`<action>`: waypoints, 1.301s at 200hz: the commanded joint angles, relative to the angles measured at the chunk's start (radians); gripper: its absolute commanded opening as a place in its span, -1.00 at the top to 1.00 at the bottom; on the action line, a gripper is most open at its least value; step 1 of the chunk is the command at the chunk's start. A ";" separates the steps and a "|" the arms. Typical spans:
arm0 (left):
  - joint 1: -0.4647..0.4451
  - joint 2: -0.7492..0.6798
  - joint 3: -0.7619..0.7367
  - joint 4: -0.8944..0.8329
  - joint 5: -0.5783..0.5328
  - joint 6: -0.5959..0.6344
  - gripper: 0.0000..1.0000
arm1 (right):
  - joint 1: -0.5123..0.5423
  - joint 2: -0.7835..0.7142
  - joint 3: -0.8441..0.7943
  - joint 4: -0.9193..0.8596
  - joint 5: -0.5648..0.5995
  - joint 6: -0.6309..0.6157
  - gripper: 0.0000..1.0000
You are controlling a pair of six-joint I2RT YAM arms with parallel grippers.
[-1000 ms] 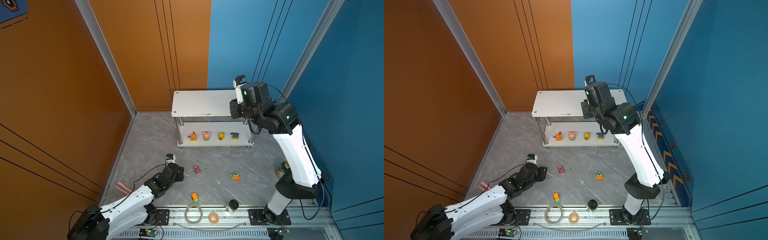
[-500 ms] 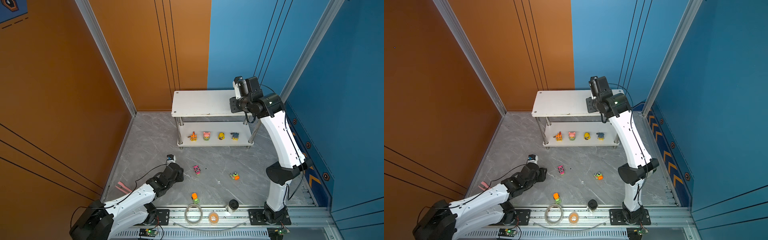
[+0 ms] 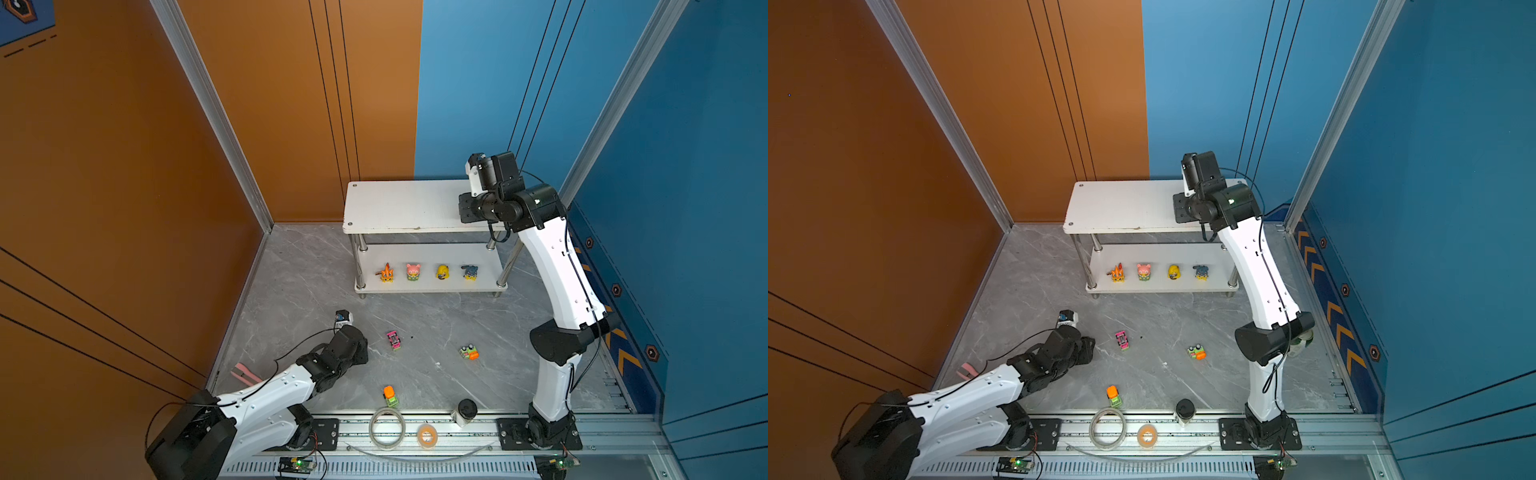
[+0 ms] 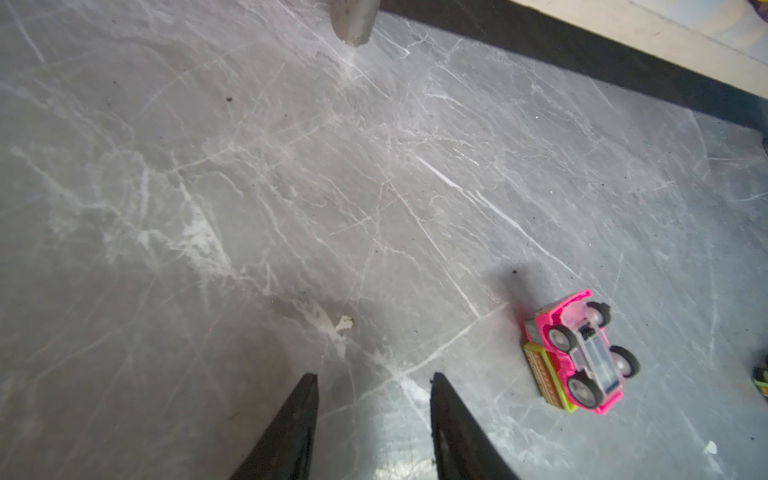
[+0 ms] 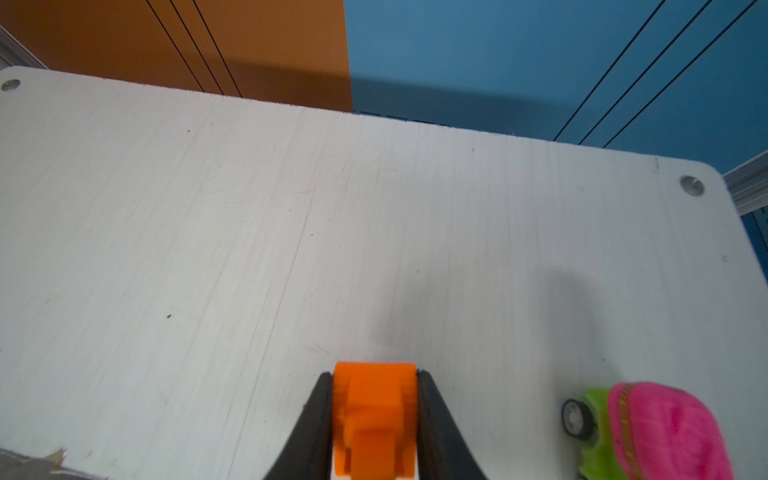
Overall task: Place and organize the plastic toys onto the shelf
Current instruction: 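Lower the orange toy beside the pink-topped car and open the right gripper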
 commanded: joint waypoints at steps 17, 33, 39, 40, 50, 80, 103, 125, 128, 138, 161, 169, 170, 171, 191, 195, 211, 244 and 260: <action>0.003 -0.010 0.002 -0.001 0.007 -0.006 0.08 | -0.024 0.032 -0.002 -0.042 -0.020 0.025 0.49; 0.004 -0.008 0.002 -0.001 0.006 -0.007 0.08 | -0.027 0.035 -0.009 -0.040 -0.023 0.027 0.45; 0.004 -0.008 0.002 -0.001 0.006 -0.008 0.08 | -0.028 0.037 -0.010 -0.040 -0.023 0.026 0.44; 0.004 -0.007 0.002 -0.001 0.006 -0.008 0.08 | -0.028 0.038 -0.010 -0.039 -0.023 0.027 0.44; 0.003 -0.007 0.000 0.000 0.006 -0.011 0.08 | -0.029 0.042 -0.013 -0.038 -0.023 0.027 0.42; 0.003 -0.006 -0.003 0.002 0.006 -0.014 0.08 | -0.033 0.050 -0.013 -0.030 -0.025 0.030 0.38; 0.003 -0.008 -0.004 0.000 0.005 -0.014 0.08 | -0.035 0.057 -0.017 -0.026 -0.027 0.034 0.31; 0.003 -0.005 -0.004 -0.001 0.003 -0.015 0.08 | -0.034 0.053 -0.031 -0.018 -0.024 0.034 0.27; 0.003 -0.005 -0.004 0.000 0.004 -0.014 0.08 | -0.035 0.052 -0.035 -0.014 -0.024 0.034 0.26; 0.002 -0.005 -0.003 0.002 0.003 -0.014 0.08 | -0.033 0.046 -0.045 -0.005 -0.023 0.038 0.24; 0.003 -0.004 -0.004 0.003 0.003 -0.012 0.08 | -0.036 0.039 -0.048 0.000 -0.022 0.040 0.19; 0.001 -0.004 -0.005 0.003 0.003 -0.012 0.08 | -0.036 0.036 -0.048 0.002 -0.023 0.041 0.14; 0.001 -0.004 -0.005 0.004 0.003 -0.013 0.08 | -0.036 0.035 -0.047 0.002 -0.024 0.042 0.14; 0.001 -0.004 -0.005 0.004 0.003 -0.013 0.08 | -0.036 0.036 -0.048 0.002 -0.024 0.042 0.13; 0.002 -0.004 -0.003 0.005 0.003 -0.011 0.08 | -0.036 0.029 -0.048 0.008 -0.027 0.044 -0.01; 0.002 -0.003 -0.004 0.005 0.003 -0.012 0.08 | -0.036 0.027 -0.048 0.010 -0.028 0.044 -0.03; 0.001 -0.004 -0.002 0.005 0.005 -0.011 0.08 | -0.036 0.018 -0.046 0.016 -0.030 0.050 -0.11; 0.000 -0.013 0.003 -0.002 0.006 -0.011 0.08 | -0.034 -0.021 -0.043 0.032 -0.030 0.059 -0.16; -0.003 -0.022 0.005 -0.006 0.003 -0.012 0.08 | -0.029 -0.048 -0.043 0.040 -0.030 0.060 -0.17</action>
